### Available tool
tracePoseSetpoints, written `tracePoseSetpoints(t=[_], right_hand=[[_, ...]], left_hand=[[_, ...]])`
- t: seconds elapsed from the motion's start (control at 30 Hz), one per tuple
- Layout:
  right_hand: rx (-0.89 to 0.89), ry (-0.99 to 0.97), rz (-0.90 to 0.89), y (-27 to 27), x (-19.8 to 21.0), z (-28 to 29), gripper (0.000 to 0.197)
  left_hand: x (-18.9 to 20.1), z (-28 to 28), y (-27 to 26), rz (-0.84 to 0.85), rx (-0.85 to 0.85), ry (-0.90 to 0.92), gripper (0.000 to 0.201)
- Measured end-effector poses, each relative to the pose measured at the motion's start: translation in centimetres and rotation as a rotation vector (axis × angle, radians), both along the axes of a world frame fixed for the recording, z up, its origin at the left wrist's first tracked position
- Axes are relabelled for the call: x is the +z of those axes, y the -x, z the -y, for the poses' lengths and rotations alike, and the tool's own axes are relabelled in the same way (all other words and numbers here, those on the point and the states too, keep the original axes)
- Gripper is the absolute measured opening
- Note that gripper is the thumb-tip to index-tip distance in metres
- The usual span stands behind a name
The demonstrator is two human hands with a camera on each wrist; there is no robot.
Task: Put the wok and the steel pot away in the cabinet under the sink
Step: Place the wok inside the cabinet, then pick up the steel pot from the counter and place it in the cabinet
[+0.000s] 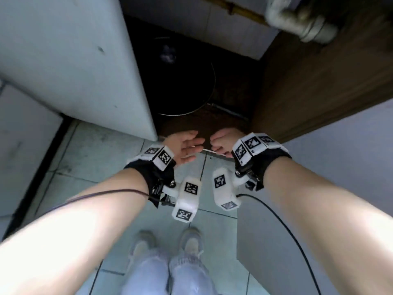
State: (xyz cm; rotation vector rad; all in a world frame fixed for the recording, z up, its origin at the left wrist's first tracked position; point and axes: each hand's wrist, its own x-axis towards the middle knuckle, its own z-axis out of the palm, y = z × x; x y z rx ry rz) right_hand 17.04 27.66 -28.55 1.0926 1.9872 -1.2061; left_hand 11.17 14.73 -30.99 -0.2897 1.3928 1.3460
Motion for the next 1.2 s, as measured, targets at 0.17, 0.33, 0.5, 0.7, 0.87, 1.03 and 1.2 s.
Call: tracePoseSetpoints(t=[0.17,0.33,0.5,0.7,0.87,1.03,1.2], right_hand=[[-0.16,0.246,-0.061,-0.9,13.8,5.5,0.032],[-0.238,0.374,-0.15,0.2,28.2,11.3,0.022],[-0.198,0.476,-0.35,5.6,38.2,13.1,0.02],[-0.087,0.358,-0.494,13.2,43.2,15.4,0.021],[-0.099,0.368,-0.505,21.5,44.3,16.6,0.02],[-0.162,0.339,-0.54,33.1,44.9,19.0,0.021],[-0.273,0.46,-0.515,45.1,45.9,23.4,0.021]], left_hand=[[14.1,6.6,0.7,0.028,0.112,0.068,0.015],[30.5,13.4,2.9,-0.094,0.391,0.063,0.015],[39.9,17.8,4.6,-0.161,0.66,-0.077,0.017],[44.0,20.4,9.0,-0.277,0.868,-0.139,0.014],[45.2,23.2,18.3,-0.369,1.001,-0.151,0.018],[46.8,26.0,31.3,-0.421,1.081,-0.135,0.018],[48.6,31.0,43.8,-0.5,1.161,0.084,0.022]])
